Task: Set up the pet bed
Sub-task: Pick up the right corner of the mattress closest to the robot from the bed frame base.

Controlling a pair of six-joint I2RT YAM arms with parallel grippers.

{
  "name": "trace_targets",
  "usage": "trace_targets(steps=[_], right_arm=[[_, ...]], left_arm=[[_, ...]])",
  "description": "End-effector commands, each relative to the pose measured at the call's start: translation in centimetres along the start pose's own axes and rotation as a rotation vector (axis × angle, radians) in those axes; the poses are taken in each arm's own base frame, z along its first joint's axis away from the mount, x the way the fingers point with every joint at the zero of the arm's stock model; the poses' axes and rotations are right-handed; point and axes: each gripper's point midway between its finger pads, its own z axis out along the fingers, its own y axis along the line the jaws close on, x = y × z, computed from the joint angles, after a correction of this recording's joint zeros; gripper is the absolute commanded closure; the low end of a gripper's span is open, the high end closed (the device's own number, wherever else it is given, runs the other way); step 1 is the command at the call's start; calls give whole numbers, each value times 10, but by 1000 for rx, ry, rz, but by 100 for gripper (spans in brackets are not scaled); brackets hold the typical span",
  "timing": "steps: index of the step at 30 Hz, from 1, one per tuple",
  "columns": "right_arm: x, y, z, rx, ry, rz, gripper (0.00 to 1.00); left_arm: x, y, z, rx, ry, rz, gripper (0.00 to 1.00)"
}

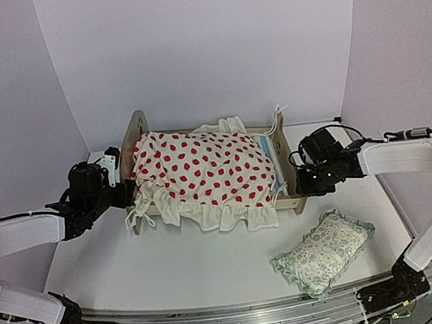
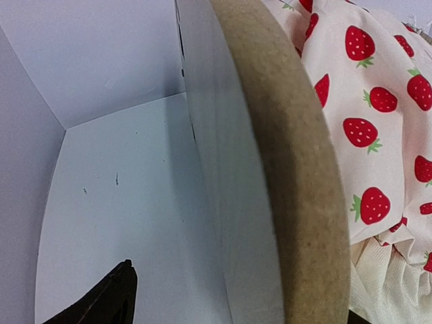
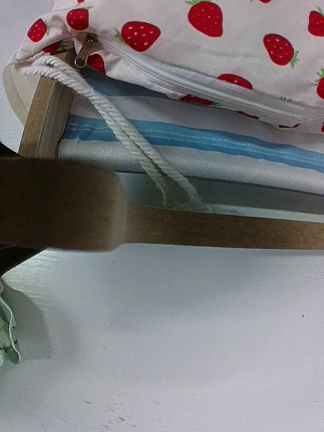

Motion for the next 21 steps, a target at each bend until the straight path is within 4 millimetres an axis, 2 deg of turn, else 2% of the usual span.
trace_targets(steps=[1,5,9,12,14,16,18,19,21], right_arm=[[18,50,0,-136,-20,39,80],[37,85,12,-173,-21,47,79],[51,128,20,-216,-7,7,77],[60,157,20,-257,13,-45,69],[61,158,17,-241,10,-74,60],[55,145,8,-196,-32,-110,47],[39,129,-10,-128,-110,-155,34],[32,123,-21,-103,-138,-184,30],[17,121,-38,-76,-185,-246,22]], left_arm=[[-42,45,19,-61,-103,-21,26],[-35,68,46,-60,-63,-26,26],[-34,92,62,-82,-70,-52,26],[-42,99,69,-73,-72,-58,24],[-50,99,65,-69,-80,-61,20],[-60,99,55,-64,-106,-69,14],[-67,101,44,-71,-125,-76,8],[-68,101,42,-74,-130,-75,5],[-70,103,37,-85,-129,-77,1]])
